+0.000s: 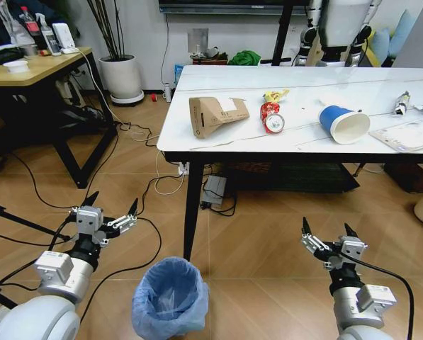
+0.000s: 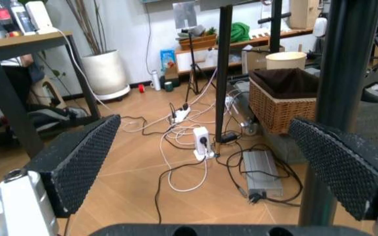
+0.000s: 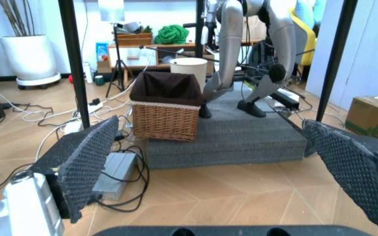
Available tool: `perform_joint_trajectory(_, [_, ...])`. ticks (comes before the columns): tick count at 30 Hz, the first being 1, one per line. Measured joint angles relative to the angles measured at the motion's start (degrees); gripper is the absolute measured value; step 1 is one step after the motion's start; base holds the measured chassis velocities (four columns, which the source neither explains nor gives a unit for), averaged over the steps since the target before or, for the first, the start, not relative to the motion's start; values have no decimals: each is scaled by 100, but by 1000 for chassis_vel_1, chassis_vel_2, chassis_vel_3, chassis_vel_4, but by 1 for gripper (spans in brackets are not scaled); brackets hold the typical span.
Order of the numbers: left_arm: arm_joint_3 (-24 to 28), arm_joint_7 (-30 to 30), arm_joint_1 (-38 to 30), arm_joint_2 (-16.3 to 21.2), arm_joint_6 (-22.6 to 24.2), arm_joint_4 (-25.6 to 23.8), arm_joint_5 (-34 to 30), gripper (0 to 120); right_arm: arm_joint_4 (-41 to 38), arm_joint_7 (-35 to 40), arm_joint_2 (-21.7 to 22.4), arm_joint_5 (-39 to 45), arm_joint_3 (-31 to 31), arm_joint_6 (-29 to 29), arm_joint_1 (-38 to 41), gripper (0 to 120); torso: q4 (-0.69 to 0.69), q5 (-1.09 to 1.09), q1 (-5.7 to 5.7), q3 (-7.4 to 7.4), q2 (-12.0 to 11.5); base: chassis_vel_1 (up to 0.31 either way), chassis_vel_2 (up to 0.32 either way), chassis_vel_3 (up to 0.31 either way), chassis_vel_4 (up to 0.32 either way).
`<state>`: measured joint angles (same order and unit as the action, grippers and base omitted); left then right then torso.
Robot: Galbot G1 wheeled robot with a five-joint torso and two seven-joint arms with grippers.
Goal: Pick up the trash bin and place the trash from the table into it.
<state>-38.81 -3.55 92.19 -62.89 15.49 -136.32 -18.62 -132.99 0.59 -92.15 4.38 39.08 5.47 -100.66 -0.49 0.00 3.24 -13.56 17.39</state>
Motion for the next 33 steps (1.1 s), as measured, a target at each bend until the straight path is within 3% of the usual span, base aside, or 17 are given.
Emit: perform_joint_trajectory(33, [-58, -6, 29, 67, 13, 73, -12, 100, 102, 0, 1, -39, -54, -35, 113, 100, 0, 0, -221, 528, -749, 0, 0, 0, 0])
